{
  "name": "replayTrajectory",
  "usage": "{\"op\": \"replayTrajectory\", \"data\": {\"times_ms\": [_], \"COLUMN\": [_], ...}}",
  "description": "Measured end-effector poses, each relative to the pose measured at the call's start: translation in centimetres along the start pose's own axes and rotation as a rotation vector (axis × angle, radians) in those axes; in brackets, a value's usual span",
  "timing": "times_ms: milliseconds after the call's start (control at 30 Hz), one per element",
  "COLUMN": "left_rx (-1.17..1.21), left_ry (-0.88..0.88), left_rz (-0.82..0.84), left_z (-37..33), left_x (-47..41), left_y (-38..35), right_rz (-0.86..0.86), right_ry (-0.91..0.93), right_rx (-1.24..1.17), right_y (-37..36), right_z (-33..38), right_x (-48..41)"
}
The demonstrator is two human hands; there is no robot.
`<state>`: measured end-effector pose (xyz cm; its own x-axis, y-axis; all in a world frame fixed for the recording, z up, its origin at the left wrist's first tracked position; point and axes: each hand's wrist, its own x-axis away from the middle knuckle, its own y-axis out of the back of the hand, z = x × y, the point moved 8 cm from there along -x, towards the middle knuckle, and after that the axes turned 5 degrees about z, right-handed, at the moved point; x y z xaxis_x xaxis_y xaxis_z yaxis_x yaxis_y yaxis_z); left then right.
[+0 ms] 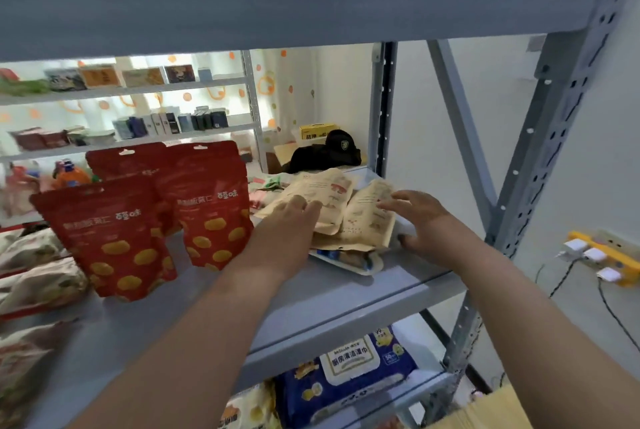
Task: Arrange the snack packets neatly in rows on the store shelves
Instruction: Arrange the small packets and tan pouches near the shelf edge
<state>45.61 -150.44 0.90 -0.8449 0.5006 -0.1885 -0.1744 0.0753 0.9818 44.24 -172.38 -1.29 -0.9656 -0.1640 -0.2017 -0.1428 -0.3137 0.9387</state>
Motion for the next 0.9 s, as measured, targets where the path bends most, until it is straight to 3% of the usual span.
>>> {"op": "replayTrajectory", "data": {"times_ms": [133,300,567,767,900], "left_rx": [-0.098,-0.176,-0.124,-0.112,-0.03], "left_ry": [0.087,0.049,-0.017,-0.075,-0.077], "left_rz": [0.066,0.016,-0.342,-0.469,-0.472], "left_z": [1.4,1.5,-0.2,-2.0,-2.7], "left_x": [-2.8,-4.3,-7.1,-12.4,-15.8], "left_y": [-1.4,-1.1,6.6,11.6,13.0], "right_rz": [-0.067,-0.204,-0.366,-0.547,-0.511], "right_ry": [0.101,0.12,-0.003,-0.169,-0.169], "right_rx": [-0.172,-0.235,-0.571,-0.841,-1.064], "right_y": [-1.3,-0.8,1.1,4.3,3.9], "right_z": [-0.2,-1.1,-2.7,-6.2,-7.5], "right_x": [-1.3,-0.4,-0.1,-2.8,-5.0]}}
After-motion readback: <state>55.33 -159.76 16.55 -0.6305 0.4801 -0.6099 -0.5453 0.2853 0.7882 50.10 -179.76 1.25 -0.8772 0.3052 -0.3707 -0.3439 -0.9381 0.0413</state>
